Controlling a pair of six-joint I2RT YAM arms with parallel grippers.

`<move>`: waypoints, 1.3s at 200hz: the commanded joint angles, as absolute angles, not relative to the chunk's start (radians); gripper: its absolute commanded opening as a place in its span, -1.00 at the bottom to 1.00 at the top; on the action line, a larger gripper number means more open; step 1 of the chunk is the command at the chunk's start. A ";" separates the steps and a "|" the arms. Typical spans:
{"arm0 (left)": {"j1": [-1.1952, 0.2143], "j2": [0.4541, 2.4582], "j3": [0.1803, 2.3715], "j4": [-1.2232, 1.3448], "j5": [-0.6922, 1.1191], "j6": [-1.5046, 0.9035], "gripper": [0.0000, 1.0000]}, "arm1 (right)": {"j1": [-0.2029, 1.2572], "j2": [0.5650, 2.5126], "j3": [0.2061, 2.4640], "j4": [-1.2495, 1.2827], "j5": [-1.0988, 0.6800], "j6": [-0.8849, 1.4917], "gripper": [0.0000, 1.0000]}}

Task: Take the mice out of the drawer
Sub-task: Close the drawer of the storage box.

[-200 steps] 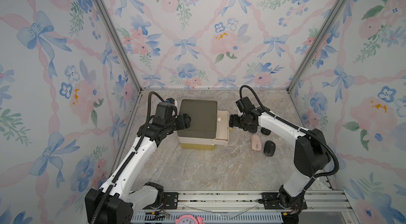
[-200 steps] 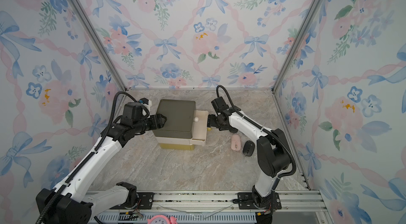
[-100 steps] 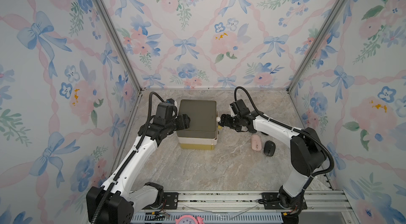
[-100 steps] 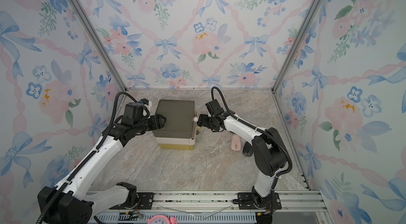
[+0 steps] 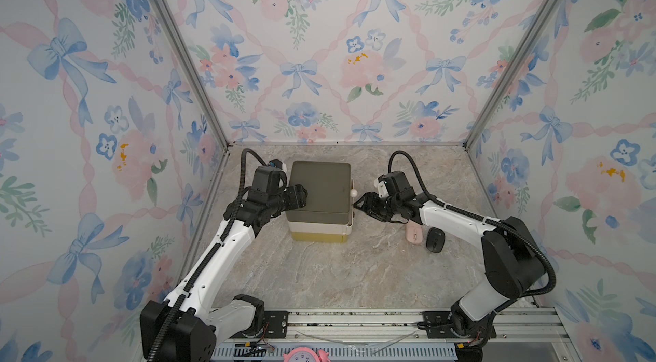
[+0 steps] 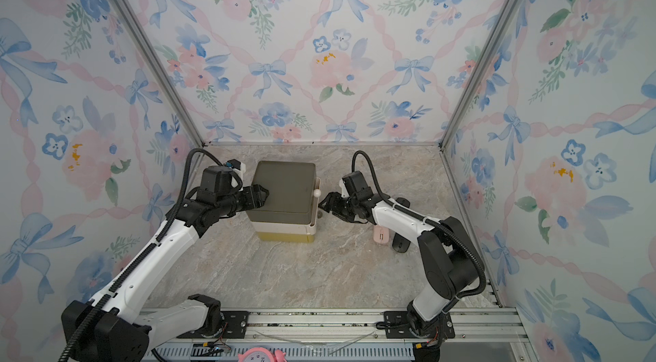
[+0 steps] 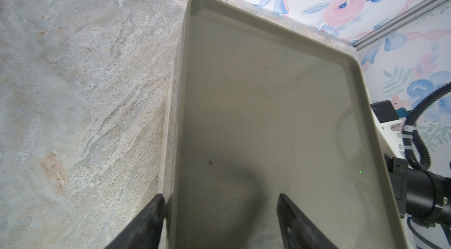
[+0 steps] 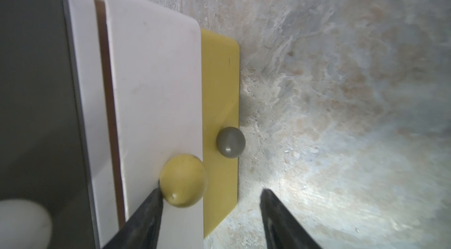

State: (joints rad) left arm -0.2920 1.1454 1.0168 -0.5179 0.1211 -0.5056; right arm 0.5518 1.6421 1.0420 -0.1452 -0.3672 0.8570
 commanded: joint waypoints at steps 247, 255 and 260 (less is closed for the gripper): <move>-0.348 1.077 1.118 -0.503 0.158 -0.552 0.49 | 0.418 1.408 0.686 0.069 -0.423 0.951 0.17; -0.374 1.087 1.126 -0.502 0.159 -0.553 0.49 | 0.410 1.430 0.686 0.090 -0.442 0.949 0.17; -0.392 1.093 1.132 -0.502 0.149 -0.553 0.48 | 0.409 1.447 0.691 0.104 -0.457 0.942 0.16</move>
State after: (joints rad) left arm -0.3359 1.0775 1.0954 -0.5022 0.1173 -0.5331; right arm 0.4290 1.4036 0.7124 0.0521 -0.4271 0.9607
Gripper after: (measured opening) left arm 0.747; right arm 0.587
